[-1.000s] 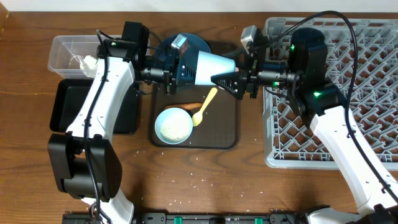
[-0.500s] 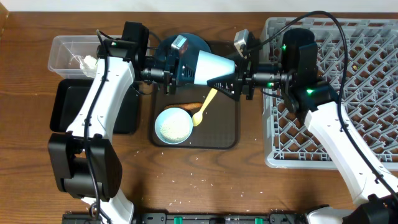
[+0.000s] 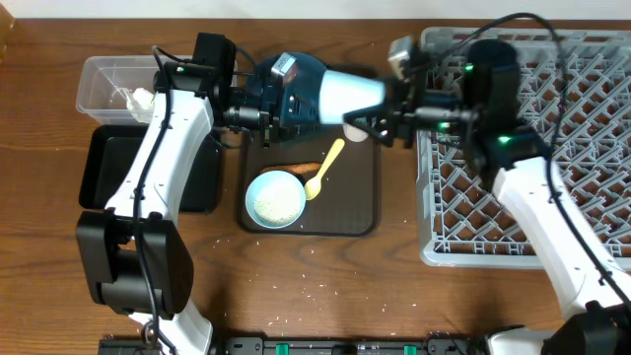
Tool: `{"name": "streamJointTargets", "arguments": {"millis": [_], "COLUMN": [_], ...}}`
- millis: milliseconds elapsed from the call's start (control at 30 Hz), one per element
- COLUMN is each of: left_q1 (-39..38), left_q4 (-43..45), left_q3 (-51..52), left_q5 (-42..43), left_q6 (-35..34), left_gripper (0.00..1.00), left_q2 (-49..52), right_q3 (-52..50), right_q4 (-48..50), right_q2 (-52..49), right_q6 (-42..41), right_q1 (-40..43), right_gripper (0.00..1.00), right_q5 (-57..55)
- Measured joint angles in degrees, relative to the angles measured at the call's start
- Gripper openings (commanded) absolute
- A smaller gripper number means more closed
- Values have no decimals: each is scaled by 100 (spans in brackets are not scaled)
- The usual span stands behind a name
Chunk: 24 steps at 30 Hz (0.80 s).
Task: Sort waste into correct bins and load items into the dishwasher rack
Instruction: 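Place the light-blue cup upside down in the dish rack with right gripper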
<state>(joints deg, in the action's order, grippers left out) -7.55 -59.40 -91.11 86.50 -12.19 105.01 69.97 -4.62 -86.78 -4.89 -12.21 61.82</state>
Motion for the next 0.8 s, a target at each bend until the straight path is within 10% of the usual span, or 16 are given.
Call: {"name": "streamJointTargets", "arguments": {"millis": [800], "left_q1": [-55], "left_q4": [284], "left_q3": [0], "left_q5": [-5093], "left_q6": [22], "left_gripper": [44], "left_q2": [0], "right_q3": [623], "right_q4": [-5954], "right_q2": [1032], "right_q6": [-616], "right_q1": [1207], "right_gripper": [40], "right_q5": [-5558]}}
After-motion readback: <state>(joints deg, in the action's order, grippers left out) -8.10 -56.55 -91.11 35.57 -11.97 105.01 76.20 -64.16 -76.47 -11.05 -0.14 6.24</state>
